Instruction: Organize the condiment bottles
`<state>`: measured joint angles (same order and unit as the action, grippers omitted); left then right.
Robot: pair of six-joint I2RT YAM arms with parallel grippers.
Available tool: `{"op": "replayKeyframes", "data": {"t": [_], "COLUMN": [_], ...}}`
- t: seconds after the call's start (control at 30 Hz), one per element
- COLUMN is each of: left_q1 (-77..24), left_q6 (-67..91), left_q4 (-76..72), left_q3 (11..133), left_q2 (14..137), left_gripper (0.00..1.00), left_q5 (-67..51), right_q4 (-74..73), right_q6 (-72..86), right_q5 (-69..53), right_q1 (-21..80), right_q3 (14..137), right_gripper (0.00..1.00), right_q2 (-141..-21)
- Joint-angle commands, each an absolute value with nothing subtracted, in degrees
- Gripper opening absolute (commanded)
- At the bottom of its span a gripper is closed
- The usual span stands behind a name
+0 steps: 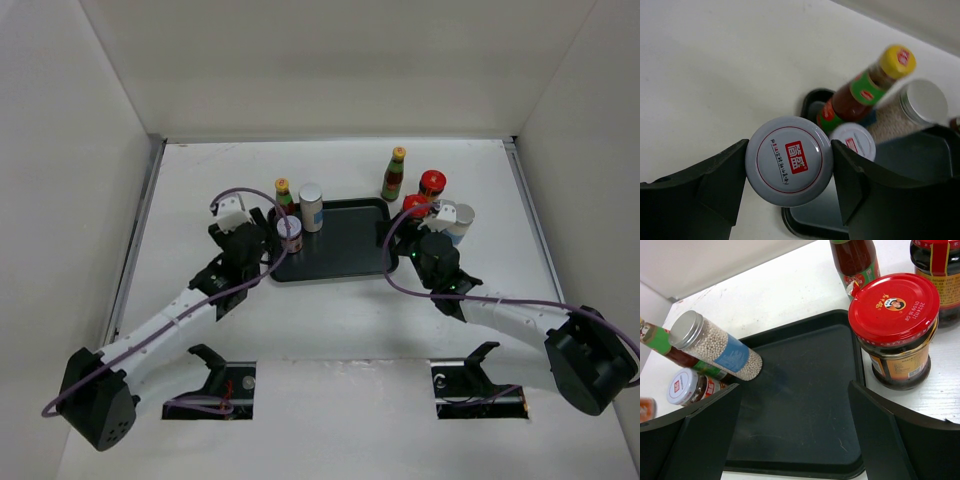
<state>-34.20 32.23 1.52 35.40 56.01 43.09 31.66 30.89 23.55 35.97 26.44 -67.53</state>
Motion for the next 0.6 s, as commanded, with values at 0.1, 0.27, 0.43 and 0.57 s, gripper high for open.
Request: {"op": "replayKeyframes", "data": {"t": [0.1, 0.27, 0.43, 0.57], "left_q1": [-42.4, -45.5, -46.8, -47.2], "left_q6": [37.1, 37.7, 37.5, 37.1], "left_q4": [1.2, -2.8, -7.5, -10.8], "left_q3": [37.4, 38.2, 38.1, 37.2], "left_q2": [58.7, 64.7, 69.7, 71.5], "left_gripper": [0.35, 0.35, 0.36, 0.36], "left_q5": [44.1, 44.3, 43.9, 43.9], "right_q4": [34.2, 34.3, 34.3, 34.4], "right_q6": [30.8, 30.7, 30.7, 30.7], "right_q5": [23.7, 23.7, 23.7, 23.6], "right_q1": [36.2, 36.2, 36.2, 36.2], "right_q3": [28.4, 28.2, 28.0, 28.2], "right_gripper": [0.94, 0.94, 0.94, 0.94], "right_q2": [-66.4, -65.9, -65.6, -66.1]}}
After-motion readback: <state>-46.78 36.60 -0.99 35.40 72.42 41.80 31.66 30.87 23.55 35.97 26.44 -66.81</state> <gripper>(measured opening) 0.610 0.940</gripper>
